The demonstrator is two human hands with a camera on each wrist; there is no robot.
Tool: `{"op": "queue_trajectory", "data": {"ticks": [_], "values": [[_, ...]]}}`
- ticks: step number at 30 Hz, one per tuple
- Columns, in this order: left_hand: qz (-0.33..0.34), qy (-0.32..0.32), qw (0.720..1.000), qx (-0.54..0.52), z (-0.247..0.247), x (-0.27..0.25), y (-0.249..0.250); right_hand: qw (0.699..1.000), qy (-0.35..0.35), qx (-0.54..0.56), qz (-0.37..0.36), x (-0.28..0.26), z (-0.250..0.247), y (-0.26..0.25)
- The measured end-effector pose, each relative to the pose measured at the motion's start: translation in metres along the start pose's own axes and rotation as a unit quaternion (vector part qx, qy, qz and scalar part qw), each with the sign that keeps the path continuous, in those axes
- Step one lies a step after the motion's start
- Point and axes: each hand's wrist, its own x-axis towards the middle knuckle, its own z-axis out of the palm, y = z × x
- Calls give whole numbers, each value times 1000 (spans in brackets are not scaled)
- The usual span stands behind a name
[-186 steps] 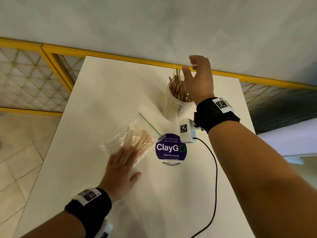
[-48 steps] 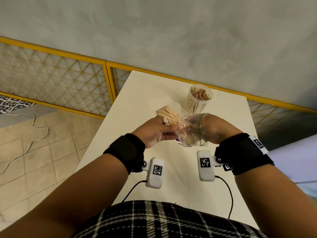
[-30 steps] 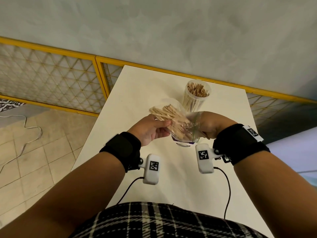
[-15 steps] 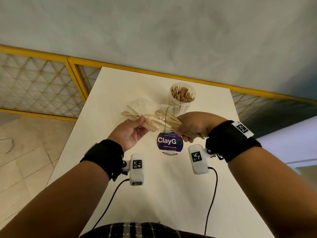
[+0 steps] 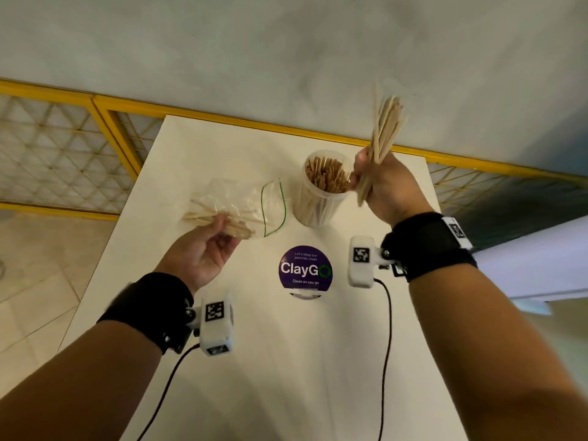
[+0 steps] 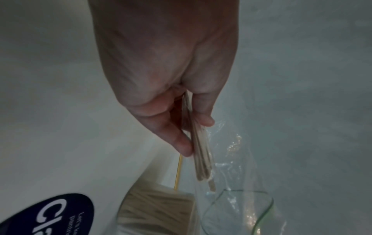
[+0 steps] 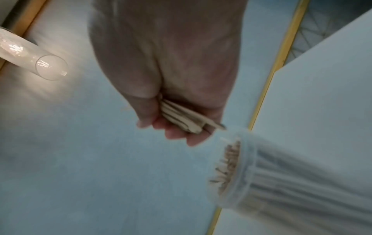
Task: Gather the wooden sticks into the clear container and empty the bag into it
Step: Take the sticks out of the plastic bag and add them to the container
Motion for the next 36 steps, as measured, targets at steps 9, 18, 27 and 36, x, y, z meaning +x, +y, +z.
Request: {"op": "queue_trajectory", "data": {"ticks": [9, 18, 27, 36], "values": [[-6, 14, 1000, 23, -26, 4, -7, 989, 126, -37, -72, 63, 33, 30], [-11, 17, 1000, 22, -21, 11, -9, 988, 129, -79, -41, 69, 30, 32], [-2, 18, 1000, 20, -22, 6, -7, 988, 129, -40, -69, 68, 24, 31], [1, 19, 1000, 20, -24, 2, -5, 890, 57, -439, -112, 51, 25, 37]]}}
